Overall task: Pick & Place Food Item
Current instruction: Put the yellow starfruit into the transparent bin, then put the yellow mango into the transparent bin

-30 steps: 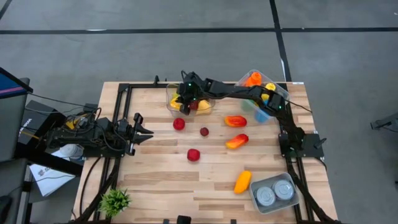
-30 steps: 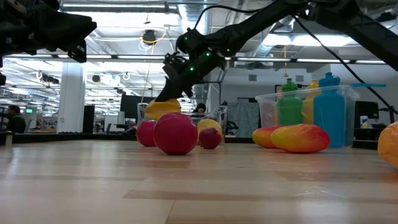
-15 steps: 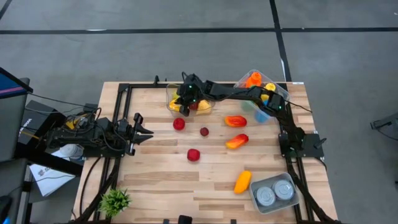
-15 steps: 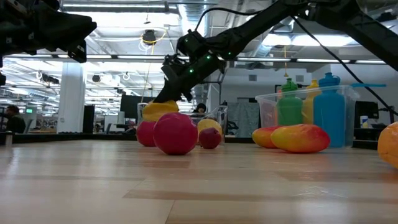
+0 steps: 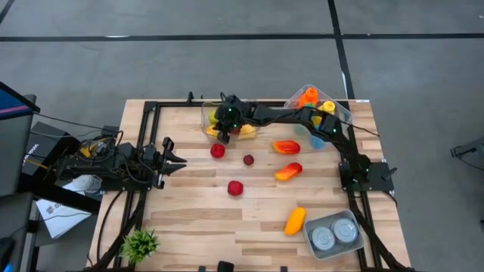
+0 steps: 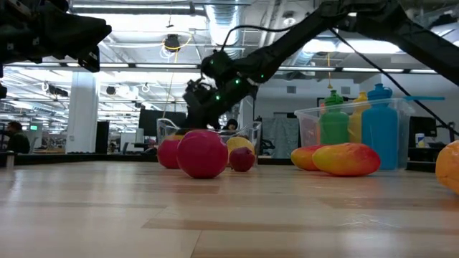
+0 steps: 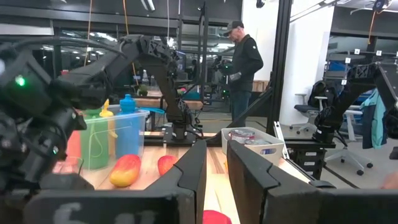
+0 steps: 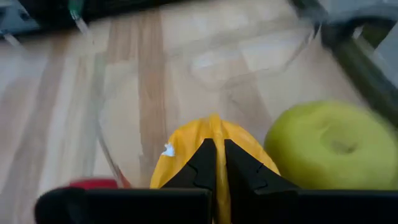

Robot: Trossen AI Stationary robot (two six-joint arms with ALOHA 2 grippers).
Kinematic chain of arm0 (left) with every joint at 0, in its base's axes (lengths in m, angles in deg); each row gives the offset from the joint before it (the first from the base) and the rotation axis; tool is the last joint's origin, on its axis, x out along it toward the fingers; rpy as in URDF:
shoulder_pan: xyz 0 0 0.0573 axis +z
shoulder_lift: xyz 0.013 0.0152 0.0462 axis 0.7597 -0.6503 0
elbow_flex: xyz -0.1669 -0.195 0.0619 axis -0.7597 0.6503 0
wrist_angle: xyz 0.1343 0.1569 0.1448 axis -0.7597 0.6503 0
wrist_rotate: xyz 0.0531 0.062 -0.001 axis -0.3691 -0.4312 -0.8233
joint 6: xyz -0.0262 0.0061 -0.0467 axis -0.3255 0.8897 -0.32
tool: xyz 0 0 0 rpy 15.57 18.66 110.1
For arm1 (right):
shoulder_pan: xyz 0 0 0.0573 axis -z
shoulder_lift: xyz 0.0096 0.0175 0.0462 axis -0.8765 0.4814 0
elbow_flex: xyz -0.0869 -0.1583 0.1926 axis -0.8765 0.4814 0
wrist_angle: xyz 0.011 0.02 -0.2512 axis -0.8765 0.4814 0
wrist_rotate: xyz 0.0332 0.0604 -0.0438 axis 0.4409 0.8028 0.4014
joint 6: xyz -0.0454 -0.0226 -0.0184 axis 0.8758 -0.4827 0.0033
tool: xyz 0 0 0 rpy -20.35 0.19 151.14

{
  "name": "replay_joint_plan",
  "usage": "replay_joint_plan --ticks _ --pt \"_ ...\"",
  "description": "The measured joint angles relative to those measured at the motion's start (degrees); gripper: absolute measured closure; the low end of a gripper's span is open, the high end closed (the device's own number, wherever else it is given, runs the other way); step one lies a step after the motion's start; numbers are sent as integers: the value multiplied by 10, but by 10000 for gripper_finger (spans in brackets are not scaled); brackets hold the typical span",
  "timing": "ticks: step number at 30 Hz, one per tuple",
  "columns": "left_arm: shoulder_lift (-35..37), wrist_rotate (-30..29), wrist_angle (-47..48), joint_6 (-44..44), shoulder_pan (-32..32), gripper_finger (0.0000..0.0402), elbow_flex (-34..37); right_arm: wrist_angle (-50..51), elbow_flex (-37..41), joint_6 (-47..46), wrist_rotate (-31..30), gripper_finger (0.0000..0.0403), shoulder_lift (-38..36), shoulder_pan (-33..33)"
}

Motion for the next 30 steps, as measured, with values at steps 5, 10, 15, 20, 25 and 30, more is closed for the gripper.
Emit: replay_joint_plan --ticks 5,10,15,20,25,30 --pt "0 0 0 0 0 348 0 1 0 -2 -2 383 6 1" --pt "0 0 0 0 0 348 0 4 0 -2 -2 360 6 0" --pt "0 0 0 0 0 348 0 5 0 -4 -9 353 6 -1" --pt "0 0 0 0 0 348 0 9 0 -5 -15 352 6 -1" --pt "0 0 0 0 0 348 0 16 0 5 -15 341 4 -1" --pt "0 0 0 0 0 348 0 21 0 8 -15 291 1 -6"
